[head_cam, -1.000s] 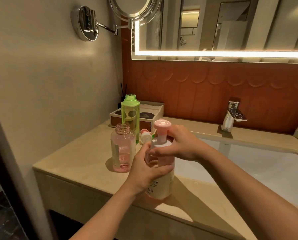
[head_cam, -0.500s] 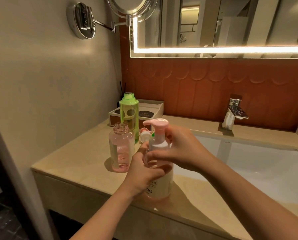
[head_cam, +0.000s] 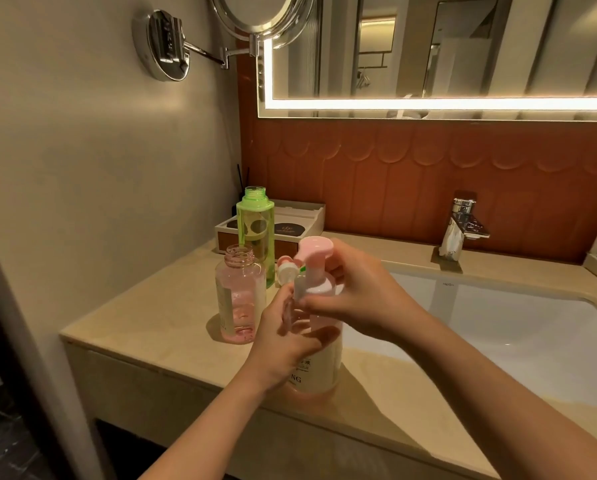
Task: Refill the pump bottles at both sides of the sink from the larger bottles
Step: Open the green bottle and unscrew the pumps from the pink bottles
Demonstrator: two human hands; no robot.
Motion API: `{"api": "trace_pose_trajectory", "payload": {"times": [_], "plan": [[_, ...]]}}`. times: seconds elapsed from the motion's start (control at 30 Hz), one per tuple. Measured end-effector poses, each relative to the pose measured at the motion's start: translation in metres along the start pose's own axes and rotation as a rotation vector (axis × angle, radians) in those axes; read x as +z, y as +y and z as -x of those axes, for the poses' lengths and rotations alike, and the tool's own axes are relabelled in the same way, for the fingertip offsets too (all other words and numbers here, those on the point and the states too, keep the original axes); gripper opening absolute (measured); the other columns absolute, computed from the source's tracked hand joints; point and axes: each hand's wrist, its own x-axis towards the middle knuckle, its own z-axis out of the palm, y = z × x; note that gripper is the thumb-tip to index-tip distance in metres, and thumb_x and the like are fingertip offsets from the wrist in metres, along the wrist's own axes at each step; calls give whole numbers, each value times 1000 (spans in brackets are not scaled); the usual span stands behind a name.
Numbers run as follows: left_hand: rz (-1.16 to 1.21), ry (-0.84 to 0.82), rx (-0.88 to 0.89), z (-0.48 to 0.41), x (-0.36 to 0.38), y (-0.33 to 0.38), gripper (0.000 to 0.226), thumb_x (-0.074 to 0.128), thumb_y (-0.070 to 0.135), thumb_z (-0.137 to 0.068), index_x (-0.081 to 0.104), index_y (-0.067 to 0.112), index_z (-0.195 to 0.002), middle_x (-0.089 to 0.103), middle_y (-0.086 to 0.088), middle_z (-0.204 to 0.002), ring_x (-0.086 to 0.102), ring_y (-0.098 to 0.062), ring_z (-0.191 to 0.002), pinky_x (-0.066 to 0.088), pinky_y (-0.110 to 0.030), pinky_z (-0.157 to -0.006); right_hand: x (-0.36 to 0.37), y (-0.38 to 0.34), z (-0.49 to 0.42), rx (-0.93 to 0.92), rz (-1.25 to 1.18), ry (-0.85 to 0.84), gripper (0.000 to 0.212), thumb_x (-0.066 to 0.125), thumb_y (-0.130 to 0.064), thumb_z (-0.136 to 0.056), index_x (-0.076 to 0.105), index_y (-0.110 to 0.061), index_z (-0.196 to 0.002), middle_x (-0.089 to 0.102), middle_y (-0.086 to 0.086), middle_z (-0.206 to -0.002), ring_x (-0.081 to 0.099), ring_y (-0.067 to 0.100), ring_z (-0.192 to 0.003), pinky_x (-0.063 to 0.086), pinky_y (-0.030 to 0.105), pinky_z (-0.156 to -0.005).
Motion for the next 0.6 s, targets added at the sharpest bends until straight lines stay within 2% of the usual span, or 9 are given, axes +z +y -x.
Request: {"api": "trace_pose_trajectory", "payload": {"times": [0.1, 0.17, 0.23, 0.27, 0.33, 0.4, 0.47, 0.53, 0.6], "plan": [[-3, 8, -25, 2, 3, 5, 78, 82, 49, -52, 47, 30, -120, 66, 14, -111, 61, -5, -107, 50, -16, -82, -14, 4, 3, 33, -282, -194, 58, 68, -4, -77, 41, -48, -102, 48, -32, -102, 50, -16, -93, 43, 6, -80], [-10, 17, -29, 3, 4, 6, 72, 84, 39, -59, 46, 32, -119, 64, 15, -112, 61, -1, -106, 49, -12, -79, -12, 4, 6, 75, -244, -265, 57, 73, -18, -78, 36, -52, -106, 42, -31, -107, 44, -13, -99, 33, 6, -80], [-25, 10, -17, 2, 3, 5, 66, 82, 23, -66, 46, 28, -122, 64, 12, -113, 61, -1, -106, 50, -13, -80, -1, 7, 6, 93, -31, -143, 59, 76, -41, -71, 37, -46, -114, 39, -21, -110, 42, -1, -100, 34, 10, -78], [-15, 12, -21, 2, 3, 4, 66, 81, 17, -67, 46, 26, -122, 66, 10, -111, 62, -4, -106, 51, -16, -82, 3, 7, 5, 95, 41, -51, 59, 76, -45, -69, 39, -40, -115, 39, -17, -108, 41, 2, -98, 36, 13, -76], [19, 18, -42, 2, 1, 2, 66, 80, 11, -66, 47, 26, -121, 68, 10, -108, 63, -10, -106, 52, -23, -86, 5, 2, 6, 63, 39, 41, 50, 76, -39, -71, 40, -39, -106, 43, -20, -98, 44, -1, -89, 37, 10, -68], [17, 12, -27, 2, 2, 1, 67, 80, 24, -63, 48, 27, -122, 67, 9, -111, 62, -10, -107, 52, -22, -85, -2, -1, 7, 36, -70, -53, 42, 72, -24, -78, 40, -45, -96, 45, -29, -93, 47, -8, -85, 38, 6, -65], [19, 7, -34, 3, 2, 3, 72, 78, 39, -57, 48, 29, -122, 66, 9, -114, 61, -8, -108, 51, -19, -82, -10, -4, 9, 38, -190, -188, 46, 68, -13, -80, 40, -48, -92, 48, -28, -97, 48, -11, -89, 39, 2, -67], [8, 10, -29, 3, 3, 4, 72, 78, 38, -59, 47, 28, -123, 65, 10, -114, 61, -7, -108, 51, -18, -81, -9, -6, 10, 41, -188, -189, 46, 72, -20, -78, 38, -49, -93, 48, -25, -99, 48, -11, -90, 39, -2, -66], [-5, 8, -14, 2, 2, 3, 70, 81, 27, -66, 46, 24, -126, 65, 8, -115, 61, -9, -110, 51, -20, -84, -3, -5, 11, 46, -84, -72, 47, 75, -35, -73, 34, -49, -92, 44, -23, -96, 47, -5, -87, 41, 4, -64]]}}
